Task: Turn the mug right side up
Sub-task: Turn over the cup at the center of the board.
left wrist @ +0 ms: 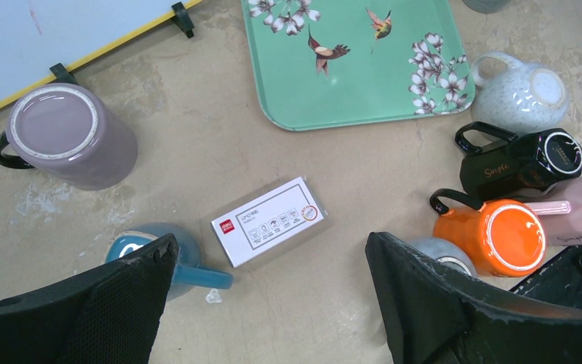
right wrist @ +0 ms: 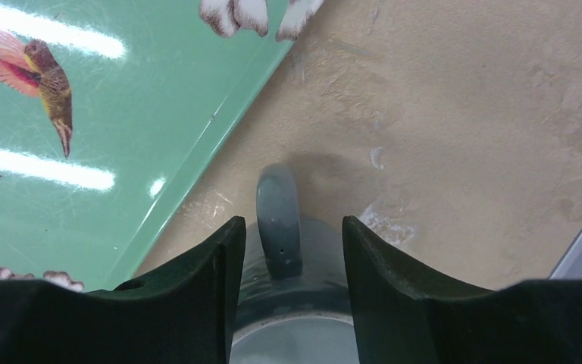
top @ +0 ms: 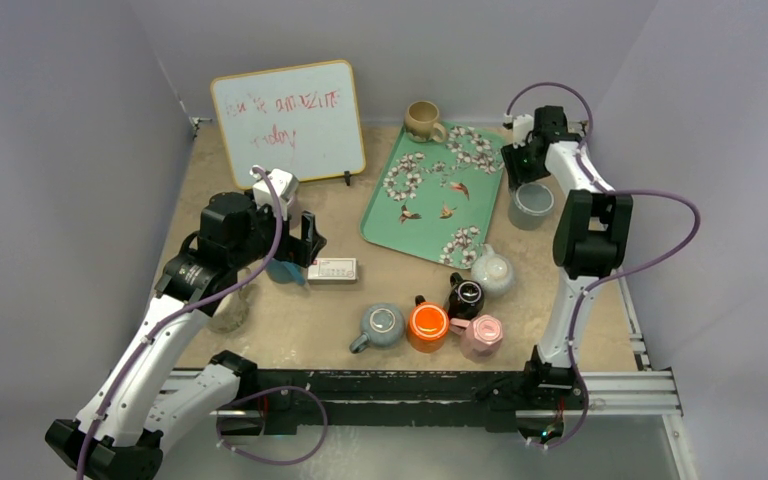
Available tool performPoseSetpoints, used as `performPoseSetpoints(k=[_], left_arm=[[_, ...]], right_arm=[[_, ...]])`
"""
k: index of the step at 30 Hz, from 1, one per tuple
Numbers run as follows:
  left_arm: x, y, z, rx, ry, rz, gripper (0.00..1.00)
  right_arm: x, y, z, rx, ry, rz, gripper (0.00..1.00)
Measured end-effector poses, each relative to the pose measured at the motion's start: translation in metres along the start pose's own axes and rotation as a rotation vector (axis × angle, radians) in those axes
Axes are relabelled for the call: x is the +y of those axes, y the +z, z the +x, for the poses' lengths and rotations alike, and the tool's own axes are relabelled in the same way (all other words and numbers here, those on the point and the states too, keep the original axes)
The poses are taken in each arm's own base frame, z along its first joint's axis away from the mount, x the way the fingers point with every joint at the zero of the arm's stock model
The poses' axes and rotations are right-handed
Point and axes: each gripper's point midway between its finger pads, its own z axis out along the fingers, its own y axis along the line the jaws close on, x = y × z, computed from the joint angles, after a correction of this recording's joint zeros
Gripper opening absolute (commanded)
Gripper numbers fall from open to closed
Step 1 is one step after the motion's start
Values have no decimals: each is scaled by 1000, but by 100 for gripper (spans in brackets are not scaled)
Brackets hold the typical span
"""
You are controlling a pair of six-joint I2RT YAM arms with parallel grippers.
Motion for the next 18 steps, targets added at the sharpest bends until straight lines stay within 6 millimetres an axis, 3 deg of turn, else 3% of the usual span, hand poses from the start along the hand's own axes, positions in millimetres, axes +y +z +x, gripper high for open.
performPoseSetpoints(k=[18], left_arm=[[0,0,0,0,0,0,93]], right_arm=[[-1,9,6,93,-27,18,43]])
